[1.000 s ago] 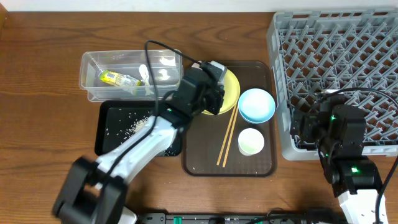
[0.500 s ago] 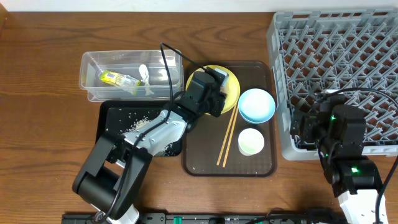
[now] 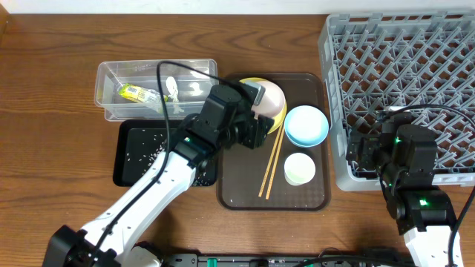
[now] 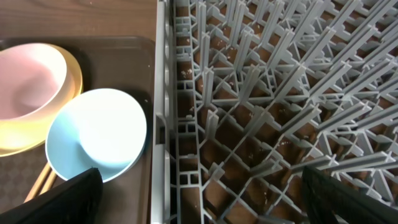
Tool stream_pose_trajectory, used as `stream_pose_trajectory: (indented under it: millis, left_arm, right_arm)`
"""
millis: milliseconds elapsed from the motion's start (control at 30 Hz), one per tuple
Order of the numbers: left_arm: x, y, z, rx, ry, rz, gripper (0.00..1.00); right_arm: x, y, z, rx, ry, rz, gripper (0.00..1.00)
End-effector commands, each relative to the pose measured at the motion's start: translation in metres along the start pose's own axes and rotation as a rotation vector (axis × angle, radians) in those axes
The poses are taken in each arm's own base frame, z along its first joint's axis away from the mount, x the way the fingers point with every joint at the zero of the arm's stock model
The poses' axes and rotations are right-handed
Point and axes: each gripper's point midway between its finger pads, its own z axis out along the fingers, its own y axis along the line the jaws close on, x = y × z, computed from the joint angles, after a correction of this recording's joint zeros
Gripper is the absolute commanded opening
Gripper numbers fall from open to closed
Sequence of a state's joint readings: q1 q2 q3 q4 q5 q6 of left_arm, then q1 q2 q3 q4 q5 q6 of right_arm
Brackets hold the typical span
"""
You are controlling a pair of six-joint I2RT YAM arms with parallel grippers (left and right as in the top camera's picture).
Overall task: Sort waste into correct bins and load items into the dishwasher rack
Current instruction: 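Carry the emptied bowl back and set it on the yellow plate, then grasp the white cup with the left gripper and lift it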
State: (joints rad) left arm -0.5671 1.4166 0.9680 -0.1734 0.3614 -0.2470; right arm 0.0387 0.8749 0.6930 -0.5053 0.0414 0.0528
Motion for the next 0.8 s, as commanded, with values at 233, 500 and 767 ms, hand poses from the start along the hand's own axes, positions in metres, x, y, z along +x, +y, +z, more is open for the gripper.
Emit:
stream_pose_trajectory:
  millis: [233,500,767]
  left_arm:
    - [0.080,-0.042,0.040,0.074,0.264,-0.072,0.57]
    - [0.138,-0.037,0.074,0.023,0.434,-0.055,0.37]
    - [0.116,-0.025,0.065,0.001,0.373,-0.082,0.06]
  right_arm:
    - [-0.006,0.002,-0.004,-0.004,-0.016,0.010,0.99]
    - [-0.006,0.002,-0.004,-0.004,-0.014,0.010,0.99]
    - [-0.006,0.002,-0.004,-0.004,-0.016,0.010,0.99]
